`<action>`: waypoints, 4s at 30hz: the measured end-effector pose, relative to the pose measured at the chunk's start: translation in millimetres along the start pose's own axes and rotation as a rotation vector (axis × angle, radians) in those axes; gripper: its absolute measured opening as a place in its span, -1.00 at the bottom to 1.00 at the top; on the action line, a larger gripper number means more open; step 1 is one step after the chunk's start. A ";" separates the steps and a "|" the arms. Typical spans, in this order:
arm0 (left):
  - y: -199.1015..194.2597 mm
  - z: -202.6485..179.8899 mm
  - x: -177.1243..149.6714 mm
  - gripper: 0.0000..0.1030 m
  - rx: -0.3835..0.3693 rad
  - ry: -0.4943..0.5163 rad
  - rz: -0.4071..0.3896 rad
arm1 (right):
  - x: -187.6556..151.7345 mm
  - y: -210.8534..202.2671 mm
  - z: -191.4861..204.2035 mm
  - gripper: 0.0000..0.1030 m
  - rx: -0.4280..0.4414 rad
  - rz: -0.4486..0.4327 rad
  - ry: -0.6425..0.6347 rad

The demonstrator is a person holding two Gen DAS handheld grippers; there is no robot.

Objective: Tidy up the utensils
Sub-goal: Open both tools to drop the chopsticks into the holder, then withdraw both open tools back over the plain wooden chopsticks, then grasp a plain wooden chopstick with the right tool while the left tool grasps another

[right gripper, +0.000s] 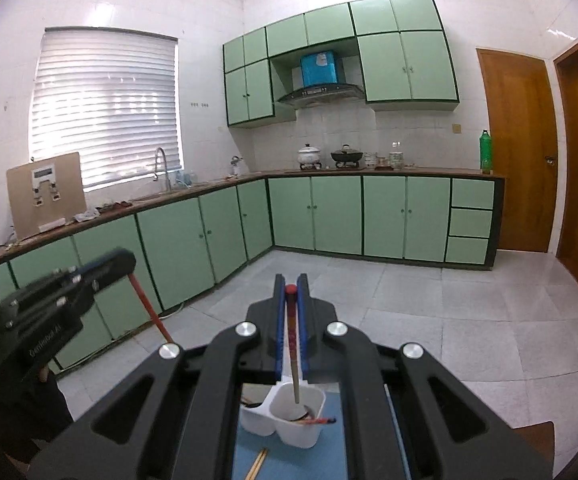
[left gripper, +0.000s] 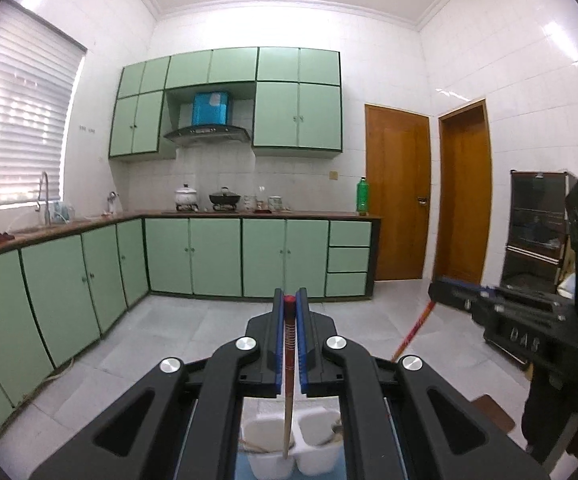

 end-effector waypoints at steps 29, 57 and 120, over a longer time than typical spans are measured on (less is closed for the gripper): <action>-1.4 22.0 -126.0 0.40 0.062 -0.106 0.203 | -114.3 7.6 -23.6 0.47 -0.167 0.123 -0.021; -84.4 31.4 -344.1 0.70 0.192 -0.227 0.660 | -344.8 -50.5 66.9 0.79 -0.110 0.496 -0.020; -77.8 25.5 -356.6 0.76 0.204 -0.208 0.728 | -371.2 -50.4 79.7 -0.88 -0.061 0.598 -0.022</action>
Point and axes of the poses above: each gripper's, at about its wrist camera, not at the fingertips, and y roughly the way its jaws point, z to its left, x to its top, the point moved 4 cm from there along y, roughly the way its jaws point, and after that the axes turned 11 degrees about -x, right-handed, at the moved point
